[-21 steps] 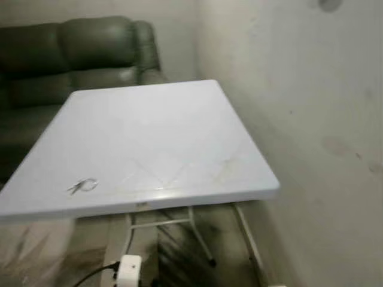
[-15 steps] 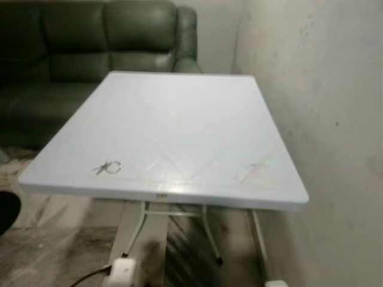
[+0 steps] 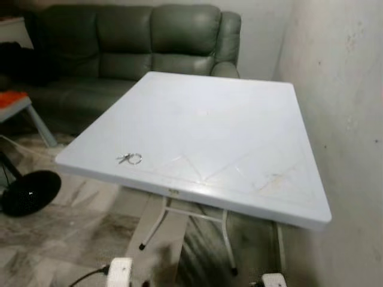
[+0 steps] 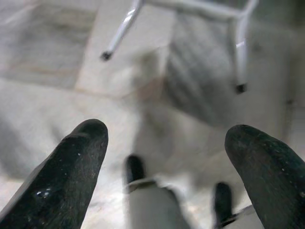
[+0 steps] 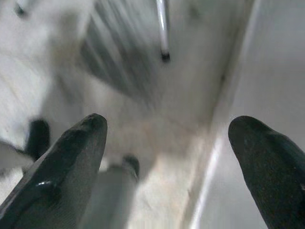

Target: Hang keys on a hook

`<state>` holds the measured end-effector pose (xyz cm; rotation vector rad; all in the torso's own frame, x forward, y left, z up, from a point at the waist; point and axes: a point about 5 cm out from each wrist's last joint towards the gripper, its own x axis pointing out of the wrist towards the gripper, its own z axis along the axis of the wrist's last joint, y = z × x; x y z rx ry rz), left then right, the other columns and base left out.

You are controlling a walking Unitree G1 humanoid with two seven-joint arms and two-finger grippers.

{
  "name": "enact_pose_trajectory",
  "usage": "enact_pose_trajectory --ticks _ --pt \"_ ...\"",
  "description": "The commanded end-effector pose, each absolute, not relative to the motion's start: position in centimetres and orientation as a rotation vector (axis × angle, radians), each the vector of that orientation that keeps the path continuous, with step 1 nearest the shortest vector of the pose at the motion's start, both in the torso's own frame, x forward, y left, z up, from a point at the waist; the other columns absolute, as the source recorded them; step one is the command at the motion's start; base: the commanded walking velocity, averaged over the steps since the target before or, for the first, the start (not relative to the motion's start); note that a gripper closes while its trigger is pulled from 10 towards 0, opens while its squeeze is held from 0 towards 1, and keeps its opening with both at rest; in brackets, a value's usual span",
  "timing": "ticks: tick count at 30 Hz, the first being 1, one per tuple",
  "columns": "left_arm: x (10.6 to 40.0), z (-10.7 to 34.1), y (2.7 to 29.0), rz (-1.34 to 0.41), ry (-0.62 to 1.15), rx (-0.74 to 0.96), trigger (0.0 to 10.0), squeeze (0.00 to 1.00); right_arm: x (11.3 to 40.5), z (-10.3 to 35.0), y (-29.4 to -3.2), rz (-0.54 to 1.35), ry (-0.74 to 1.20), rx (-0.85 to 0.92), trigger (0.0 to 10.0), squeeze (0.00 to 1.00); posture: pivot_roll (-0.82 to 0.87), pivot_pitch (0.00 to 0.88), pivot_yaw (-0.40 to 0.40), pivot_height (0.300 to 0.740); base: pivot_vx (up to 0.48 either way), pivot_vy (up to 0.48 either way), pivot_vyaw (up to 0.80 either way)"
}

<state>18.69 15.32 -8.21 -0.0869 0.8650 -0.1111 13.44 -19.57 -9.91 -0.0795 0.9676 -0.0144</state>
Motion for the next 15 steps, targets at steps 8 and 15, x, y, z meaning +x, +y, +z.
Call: enact_pose_trajectory --ticks 8,15 --pt "18.52 -8.27 16.38 -0.088 0.876 -0.073 10.0 0.00 13.99 -9.79 -19.18 -0.013 0.957 -0.063 10.0 0.00 -0.07 0.000 -0.018 0.740 0.000 0.228 0.00" --pt "18.52 -8.26 16.48 -0.088 0.879 -0.072 10.0 0.00 13.95 -9.82 -19.09 -0.014 0.959 -0.059 10.0 0.00 -0.07 0.000 -0.017 0.740 0.000 0.442 0.00"
